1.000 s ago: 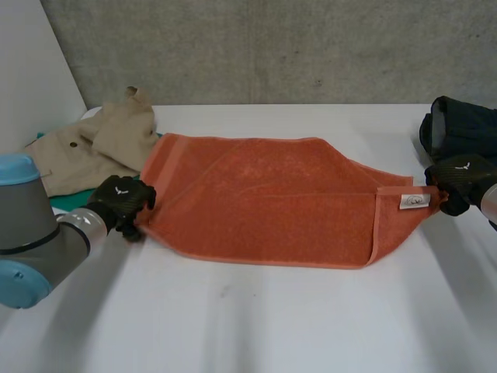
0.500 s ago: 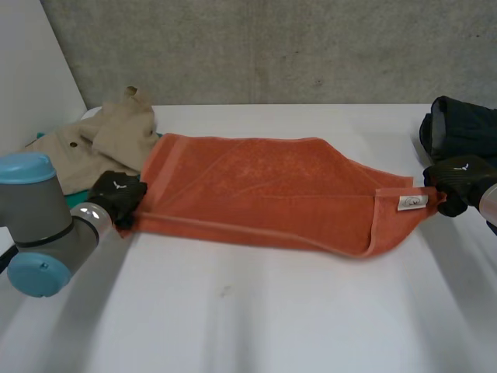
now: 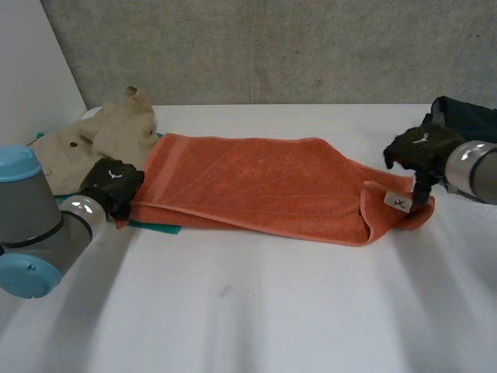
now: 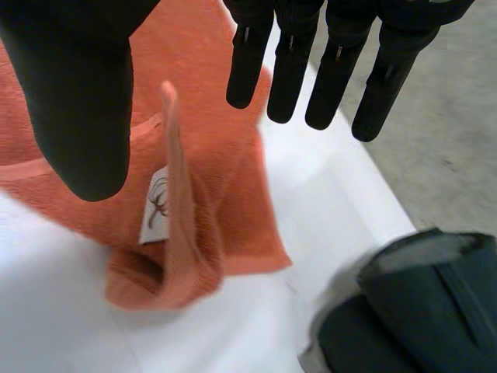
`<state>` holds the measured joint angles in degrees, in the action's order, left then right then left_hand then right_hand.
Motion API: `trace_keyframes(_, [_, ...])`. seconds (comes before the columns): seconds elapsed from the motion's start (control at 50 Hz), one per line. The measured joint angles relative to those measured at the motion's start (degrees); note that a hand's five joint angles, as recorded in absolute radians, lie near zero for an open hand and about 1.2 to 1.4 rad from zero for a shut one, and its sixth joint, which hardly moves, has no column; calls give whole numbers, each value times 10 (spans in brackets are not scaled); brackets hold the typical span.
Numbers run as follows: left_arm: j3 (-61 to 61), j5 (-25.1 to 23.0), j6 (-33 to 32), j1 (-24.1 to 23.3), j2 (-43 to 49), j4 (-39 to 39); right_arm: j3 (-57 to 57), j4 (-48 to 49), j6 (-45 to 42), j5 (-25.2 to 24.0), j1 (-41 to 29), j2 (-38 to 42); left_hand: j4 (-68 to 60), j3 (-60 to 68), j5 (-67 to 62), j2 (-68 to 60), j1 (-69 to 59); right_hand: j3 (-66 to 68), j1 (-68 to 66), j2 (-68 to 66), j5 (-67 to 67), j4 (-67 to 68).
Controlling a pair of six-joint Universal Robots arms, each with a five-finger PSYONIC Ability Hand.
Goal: Fold the laundry.
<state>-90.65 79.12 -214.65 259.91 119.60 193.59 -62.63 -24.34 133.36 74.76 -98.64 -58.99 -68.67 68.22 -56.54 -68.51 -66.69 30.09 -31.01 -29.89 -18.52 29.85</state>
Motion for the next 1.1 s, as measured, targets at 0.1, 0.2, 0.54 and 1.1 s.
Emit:
trace_keyframes(0.1, [-2, -6, 0, 4, -2, -1, 44, -21, -14, 27, -23, 44, 0, 0, 0, 0, 0, 0, 0, 0, -6, 0])
trace_keyframes(0.2, [-6, -11, -1, 7, -2, -2, 70, -17, -11, 48, -30, 83, 0, 0, 0, 0, 0, 0, 0, -1, -10, 0])
trace_keyframes(0.54, [-4, -16, -3, 11, 3, -3, 73, 47, 87, 48, -39, 115, 1, -1, 0, 1, 0, -2, 9, 5, 4, 0])
trace_keyframes(1.1, [362, -14, 30, 13, 57, 34, 434, 267, 166, 82, -38, 208, 6, -1, 0, 2, 0, 379, -341, -376, -388, 386])
